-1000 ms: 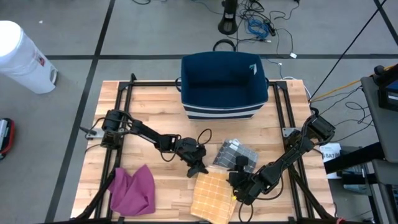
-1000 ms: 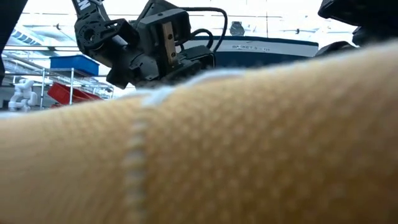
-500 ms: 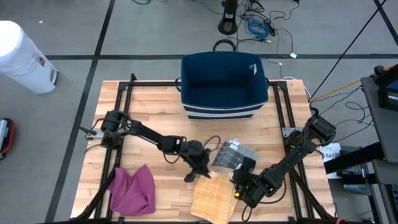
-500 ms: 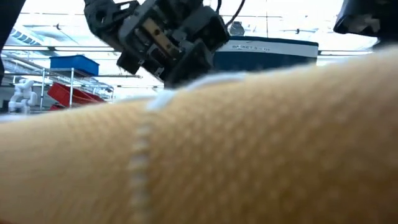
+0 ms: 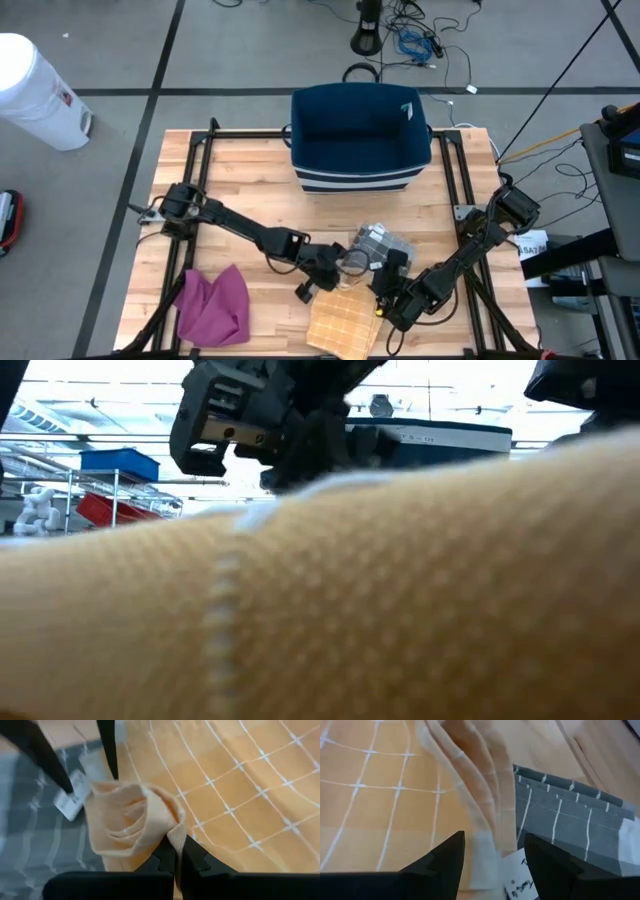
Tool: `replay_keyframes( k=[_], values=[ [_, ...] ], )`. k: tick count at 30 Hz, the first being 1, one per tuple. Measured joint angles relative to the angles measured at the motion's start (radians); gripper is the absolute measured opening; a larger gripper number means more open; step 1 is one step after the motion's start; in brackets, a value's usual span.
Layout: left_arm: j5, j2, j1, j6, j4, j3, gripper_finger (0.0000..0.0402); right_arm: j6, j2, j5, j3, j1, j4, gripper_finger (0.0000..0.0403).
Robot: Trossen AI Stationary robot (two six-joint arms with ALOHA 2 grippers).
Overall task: Fold towel
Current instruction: Stack the orange patterned towel on the gray patterned towel
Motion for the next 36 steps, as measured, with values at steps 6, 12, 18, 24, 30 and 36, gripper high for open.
replay_keyframes(
  k=[6,12,18,24,30,36],
  values=[
    [-0.109,0.0,-0.051,0.137,-0.033,0.05,0.0003,-0.021,0.0,-0.004,0.0,-0.015,-0.008,0.0192],
    [-0.245,-0.004,-0.09,0.256,-0.035,0.071,0.0003,-0.072,0.0,-0.013,0.0,-0.019,0.043,0.0192],
    [-0.345,-0.029,-0.133,0.365,-0.035,0.071,0.0003,-0.14,0.0,-0.051,0.0,-0.021,0.107,0.0192],
    [-0.429,-0.06,-0.146,0.397,-0.042,0.071,0.0003,-0.177,0.0,-0.151,0.0,-0.036,0.151,0.0176],
    [-0.442,-0.06,-0.136,0.396,-0.053,0.071,0.0003,-0.15,-0.002,-0.214,0.0,-0.034,0.158,0.0092],
    [-0.462,-0.06,-0.117,0.376,-0.053,0.071,0.0003,-0.096,-0.029,-0.258,0.0,0.002,0.158,0.0009]
  ],
)
